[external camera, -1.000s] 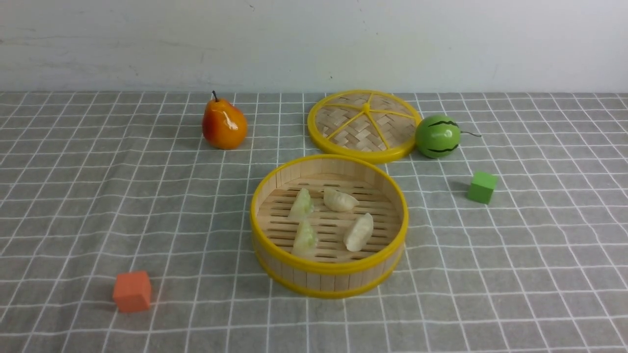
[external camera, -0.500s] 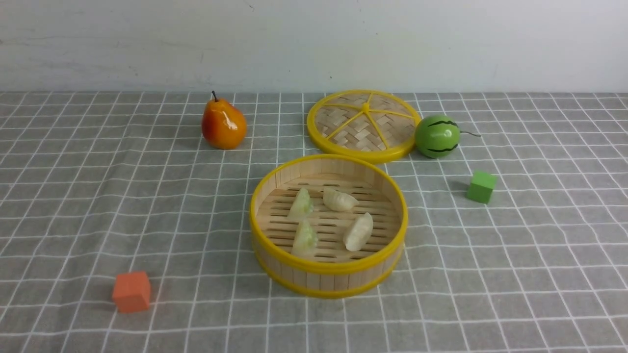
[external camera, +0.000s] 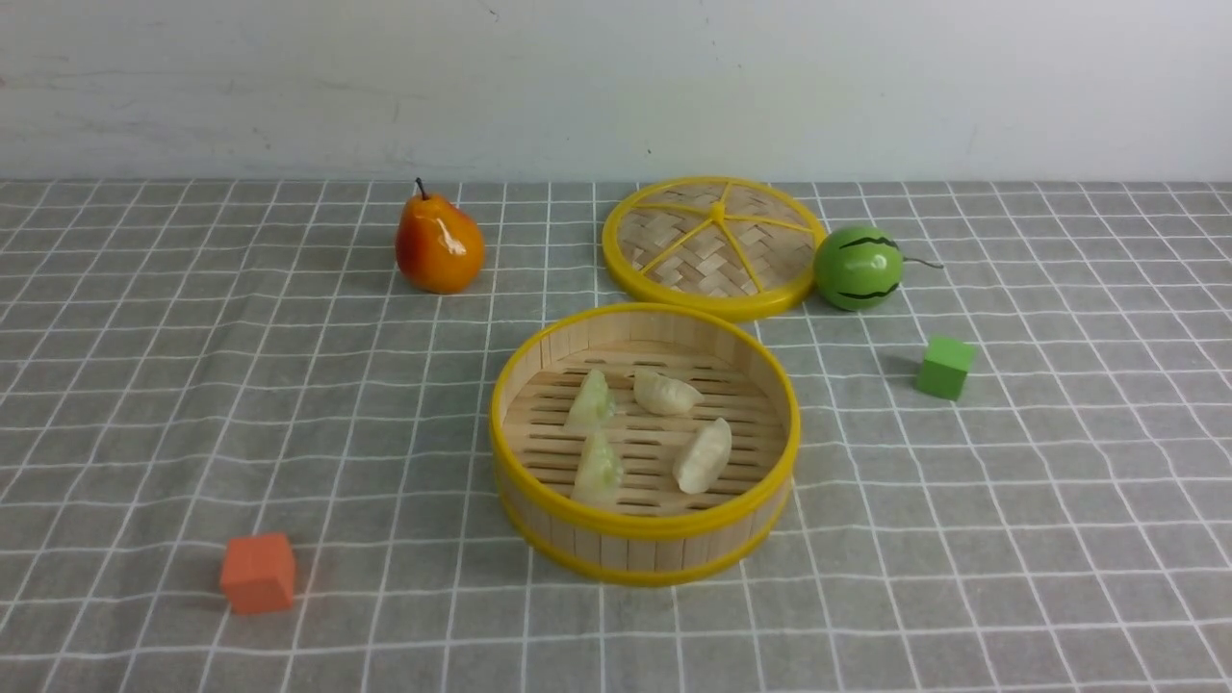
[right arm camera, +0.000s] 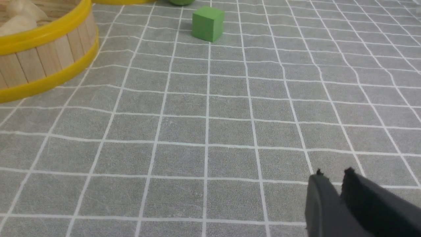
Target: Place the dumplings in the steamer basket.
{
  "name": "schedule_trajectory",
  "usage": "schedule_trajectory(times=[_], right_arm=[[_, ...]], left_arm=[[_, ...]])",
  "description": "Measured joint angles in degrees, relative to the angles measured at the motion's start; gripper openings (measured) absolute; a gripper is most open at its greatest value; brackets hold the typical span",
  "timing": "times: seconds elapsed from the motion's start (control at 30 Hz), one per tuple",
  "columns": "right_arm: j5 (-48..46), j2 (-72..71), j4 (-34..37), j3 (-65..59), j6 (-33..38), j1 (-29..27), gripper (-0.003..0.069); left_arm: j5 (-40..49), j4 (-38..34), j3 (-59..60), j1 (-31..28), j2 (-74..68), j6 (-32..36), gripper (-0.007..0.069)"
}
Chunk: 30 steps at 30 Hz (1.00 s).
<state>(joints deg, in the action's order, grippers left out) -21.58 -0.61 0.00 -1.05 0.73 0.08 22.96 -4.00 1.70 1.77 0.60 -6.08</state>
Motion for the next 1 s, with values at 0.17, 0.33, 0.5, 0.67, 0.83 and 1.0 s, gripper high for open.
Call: schedule_trajectory(times=[0.17, 0.33, 0.5, 0.67, 0.83, 1.0], right_arm=[[0.0, 0.0, 0.0, 0.0, 0.0, 0.0, 0.0102], [0.0, 0.0, 0.0, 0.0, 0.0, 0.0, 0.0108], [0.0, 0.0, 0.0, 0.0, 0.0, 0.0, 0.0115], [0.0, 0.0, 0.0, 0.0, 0.0, 0.0, 0.0116], [0.0, 0.0, 0.0, 0.0, 0.0, 0.0, 0.0123], [0.0, 0.0, 0.0, 0.0, 0.0, 0.0, 0.0129]], left_arm=[[0.0, 0.0, 0.0, 0.0, 0.0, 0.0, -0.0014], [0.0, 0.0, 0.0, 0.0, 0.0, 0.04, -0.0014], [0.0, 0.0, 0.0, 0.0, 0.0, 0.04, -0.0014], [0.0, 0.0, 0.0, 0.0, 0.0, 0.04, -0.0014], [0.0, 0.0, 0.0, 0.0, 0.0, 0.04, -0.0014], [0.0, 0.0, 0.0, 0.0, 0.0, 0.04, -0.0014]])
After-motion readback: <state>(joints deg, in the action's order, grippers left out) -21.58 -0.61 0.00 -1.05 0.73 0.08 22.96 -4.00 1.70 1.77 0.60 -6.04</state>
